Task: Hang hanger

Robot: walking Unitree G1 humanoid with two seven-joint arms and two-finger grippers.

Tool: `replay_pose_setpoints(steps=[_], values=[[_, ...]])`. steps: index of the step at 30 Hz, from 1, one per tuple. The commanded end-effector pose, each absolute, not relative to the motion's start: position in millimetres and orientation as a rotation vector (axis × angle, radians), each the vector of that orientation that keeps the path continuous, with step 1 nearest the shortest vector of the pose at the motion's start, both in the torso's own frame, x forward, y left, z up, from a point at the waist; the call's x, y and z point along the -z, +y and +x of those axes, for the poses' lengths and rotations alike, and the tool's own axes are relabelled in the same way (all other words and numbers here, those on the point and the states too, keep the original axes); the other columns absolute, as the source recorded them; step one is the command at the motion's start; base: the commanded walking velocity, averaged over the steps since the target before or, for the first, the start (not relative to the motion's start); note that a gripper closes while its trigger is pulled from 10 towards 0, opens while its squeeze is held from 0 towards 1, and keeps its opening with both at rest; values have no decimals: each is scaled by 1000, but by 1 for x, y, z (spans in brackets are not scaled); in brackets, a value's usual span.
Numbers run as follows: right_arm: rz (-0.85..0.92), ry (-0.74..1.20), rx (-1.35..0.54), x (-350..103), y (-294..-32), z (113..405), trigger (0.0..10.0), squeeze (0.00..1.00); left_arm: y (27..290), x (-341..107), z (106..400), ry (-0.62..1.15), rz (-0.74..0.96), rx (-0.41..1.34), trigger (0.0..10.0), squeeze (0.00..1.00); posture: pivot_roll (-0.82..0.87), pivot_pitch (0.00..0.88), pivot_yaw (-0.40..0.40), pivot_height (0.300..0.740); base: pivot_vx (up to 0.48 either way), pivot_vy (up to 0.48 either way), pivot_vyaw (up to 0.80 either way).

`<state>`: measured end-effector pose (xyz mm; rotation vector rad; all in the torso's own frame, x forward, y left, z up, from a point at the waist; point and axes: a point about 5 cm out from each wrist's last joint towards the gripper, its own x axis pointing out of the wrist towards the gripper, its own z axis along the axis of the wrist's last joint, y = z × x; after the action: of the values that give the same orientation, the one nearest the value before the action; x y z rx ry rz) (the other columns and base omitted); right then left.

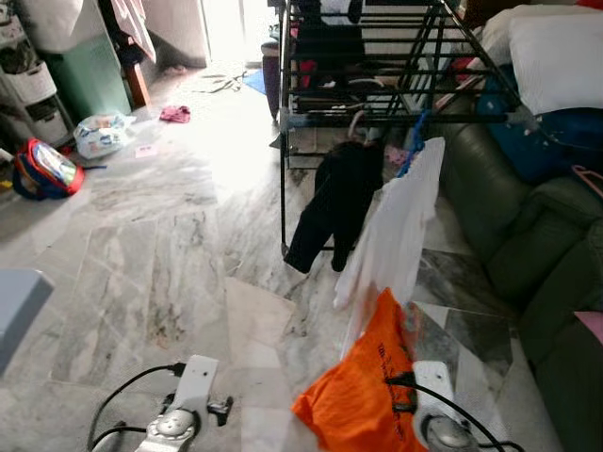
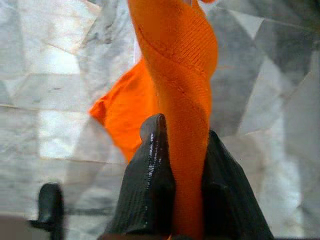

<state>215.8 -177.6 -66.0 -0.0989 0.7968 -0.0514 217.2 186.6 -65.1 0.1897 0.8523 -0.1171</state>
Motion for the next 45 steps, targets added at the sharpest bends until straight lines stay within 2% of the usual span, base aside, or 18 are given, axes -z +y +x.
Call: replay_pose_setpoints(steps=[1, 5, 22, 38, 45], values=[[-105, 787, 81, 64, -186, 217, 10000, 0, 182, 65, 218, 851, 191, 130, 10000, 0, -63, 14, 23, 740, 0, 0, 0], [-106, 789, 83, 65, -186, 216, 10000, 0, 178, 65, 219, 850, 187, 135, 10000, 0, -64, 14, 23, 740, 0, 144, 0], [-108, 779, 81, 63, -184, 219, 10000, 0, 178, 65, 220, 849, 202, 144, 10000, 0, -69, 17, 26, 740, 0, 457, 0], [-111, 782, 87, 63, -185, 218, 10000, 0, 177, 66, 218, 848, 181, 166, 10000, 0, -67, 18, 27, 740, 0, 0, 0], [-113, 784, 91, 63, -186, 218, 10000, 0, 174, 64, 220, 841, 176, 174, 10000, 0, -68, 14, 24, 740, 0, 0, -800]])
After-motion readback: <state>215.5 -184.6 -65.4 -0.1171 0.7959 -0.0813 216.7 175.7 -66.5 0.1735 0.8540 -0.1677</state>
